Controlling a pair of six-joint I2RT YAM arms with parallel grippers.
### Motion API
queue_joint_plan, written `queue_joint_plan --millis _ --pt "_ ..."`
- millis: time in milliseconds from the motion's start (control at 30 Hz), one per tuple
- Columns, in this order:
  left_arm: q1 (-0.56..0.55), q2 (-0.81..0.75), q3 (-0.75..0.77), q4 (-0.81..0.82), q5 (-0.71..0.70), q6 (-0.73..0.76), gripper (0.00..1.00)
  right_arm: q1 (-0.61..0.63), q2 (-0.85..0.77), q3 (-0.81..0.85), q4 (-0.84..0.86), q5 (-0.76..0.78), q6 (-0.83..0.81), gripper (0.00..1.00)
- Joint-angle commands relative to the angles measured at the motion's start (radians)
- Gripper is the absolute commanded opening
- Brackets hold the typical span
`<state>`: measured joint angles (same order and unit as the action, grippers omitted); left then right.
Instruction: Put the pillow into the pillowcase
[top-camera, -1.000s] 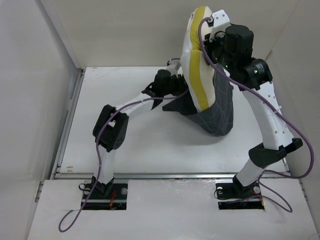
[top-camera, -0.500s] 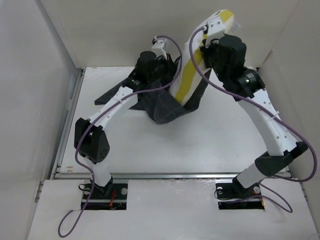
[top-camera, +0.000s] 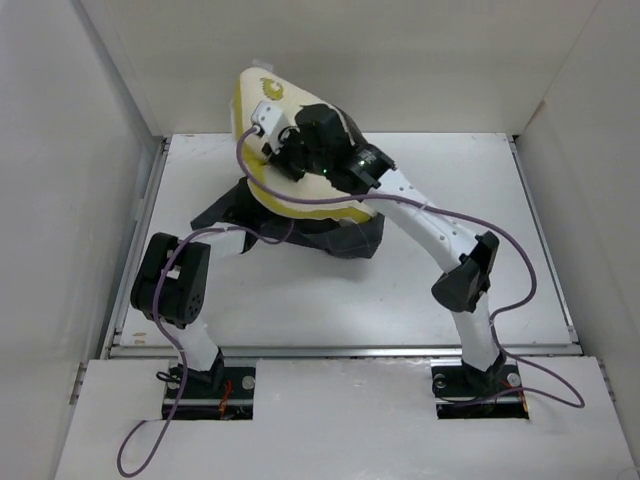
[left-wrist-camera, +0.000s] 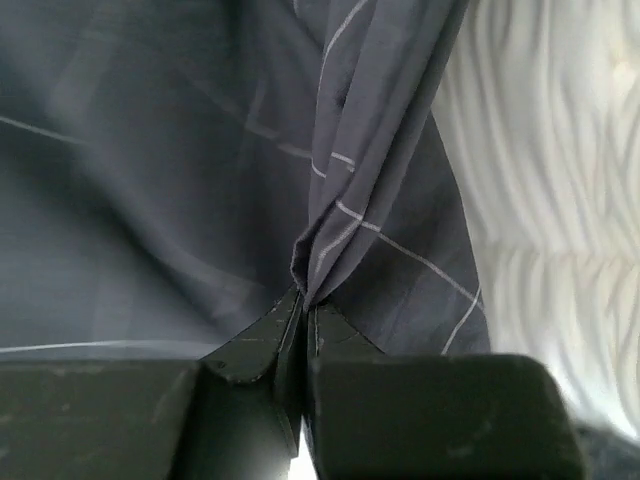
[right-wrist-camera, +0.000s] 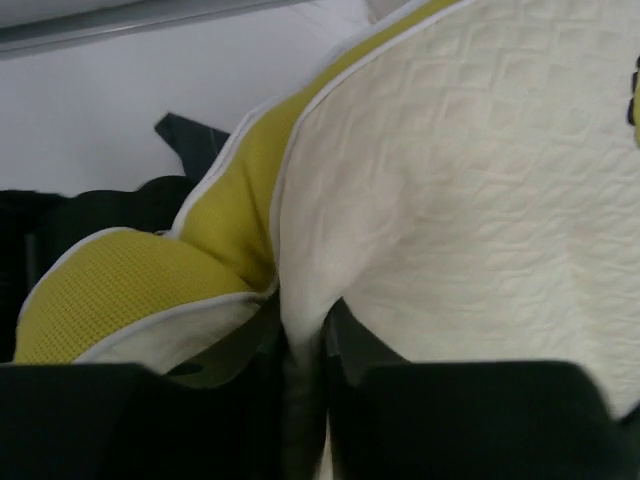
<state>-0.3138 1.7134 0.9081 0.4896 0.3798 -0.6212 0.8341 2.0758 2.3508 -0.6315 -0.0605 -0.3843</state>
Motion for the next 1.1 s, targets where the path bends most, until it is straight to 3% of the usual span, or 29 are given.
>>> queue_joint_plan --millis 0,33,133,167,300,467,633,833,1067 --pt "0.015 -0.093 -0.026 0.103 0.074 -0.035 0.0 0.028 -0.046 -0.039 -0.143 -0.228 -0.01 0.26" --pt "0.015 -0.103 -0.038 0.102 0.062 -0.011 0.0 0.028 -0.075 -0.076 -0.143 -0.299 -0.001 0.38" --pt "0.024 -0.127 -0.038 0.045 0.053 0.02 0.0 0.028 -0.232 -0.172 -0.056 -0.317 0.025 0.66" --pt "0.033 -0.127 -0.038 0.032 0.044 0.031 0.0 0.028 -0.274 -0.247 0.0 -0.294 0.025 1.0" --pt "0.033 -0.161 -0.038 0.023 0.044 0.044 0.0 0.028 -0.472 -0.334 0.062 -0.112 0.06 1.0" --pt "0.033 -0.201 -0.058 0.023 0.044 0.054 0.0 -0.059 -0.585 -0.364 0.062 0.12 0.166 1.0" --pt "0.033 -0.236 -0.069 0.023 0.031 0.054 0.0 -0.239 -0.619 -0.45 0.053 0.111 0.209 1.0" --pt "0.033 -0.265 -0.09 0.023 0.022 0.054 0.0 -0.314 -0.56 -0.567 0.085 0.1 0.209 1.0" --pt "0.033 -0.265 -0.081 -0.013 0.002 0.083 0.0 -0.31 -0.263 -0.384 -0.01 0.002 0.197 1.0"
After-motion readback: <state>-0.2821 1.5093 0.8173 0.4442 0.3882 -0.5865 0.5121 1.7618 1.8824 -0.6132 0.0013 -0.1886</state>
